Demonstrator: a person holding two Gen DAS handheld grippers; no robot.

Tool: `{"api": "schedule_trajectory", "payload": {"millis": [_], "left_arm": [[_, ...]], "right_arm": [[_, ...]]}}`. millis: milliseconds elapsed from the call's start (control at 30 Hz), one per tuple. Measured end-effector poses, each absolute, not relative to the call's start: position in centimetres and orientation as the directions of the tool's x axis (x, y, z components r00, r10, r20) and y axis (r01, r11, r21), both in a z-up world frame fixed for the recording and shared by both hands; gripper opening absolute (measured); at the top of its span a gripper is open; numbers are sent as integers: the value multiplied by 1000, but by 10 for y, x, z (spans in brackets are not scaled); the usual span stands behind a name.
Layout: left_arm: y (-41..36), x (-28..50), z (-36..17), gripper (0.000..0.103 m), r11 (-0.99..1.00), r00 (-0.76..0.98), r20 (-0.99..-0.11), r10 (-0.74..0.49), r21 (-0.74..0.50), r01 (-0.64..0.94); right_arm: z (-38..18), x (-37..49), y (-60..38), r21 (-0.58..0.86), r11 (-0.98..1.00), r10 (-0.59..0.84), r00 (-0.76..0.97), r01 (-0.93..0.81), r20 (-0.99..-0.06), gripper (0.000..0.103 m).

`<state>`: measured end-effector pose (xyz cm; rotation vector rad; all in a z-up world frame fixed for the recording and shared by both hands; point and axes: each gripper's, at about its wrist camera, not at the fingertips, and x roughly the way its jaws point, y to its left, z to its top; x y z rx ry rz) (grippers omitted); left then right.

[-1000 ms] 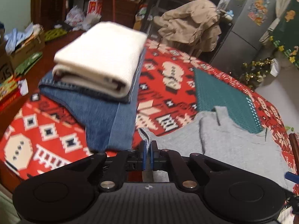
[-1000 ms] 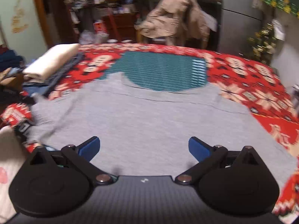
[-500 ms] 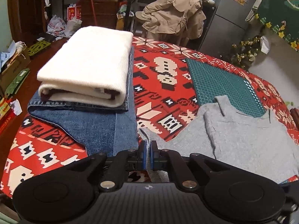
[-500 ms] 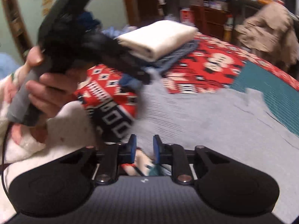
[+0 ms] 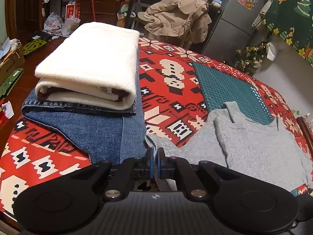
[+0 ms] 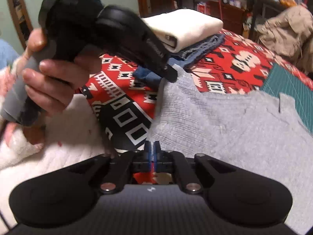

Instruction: Fold clothes

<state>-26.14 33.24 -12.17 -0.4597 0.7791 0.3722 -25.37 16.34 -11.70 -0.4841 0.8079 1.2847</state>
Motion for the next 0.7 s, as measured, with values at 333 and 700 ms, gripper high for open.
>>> {"api": "schedule_trajectory", "payload": {"millis": [333, 700], "left_arm": [[310, -254, -75, 4, 842, 713, -676, 188, -263, -472], [230, -189, -16, 3, 910, 827, -555, 91, -292, -296]], "right_arm": [[-61, -199, 86, 353, 386, 759, 76, -852, -647, 1], [-50, -150, -13, 543, 520, 801, 156, -660, -578, 1]]}}
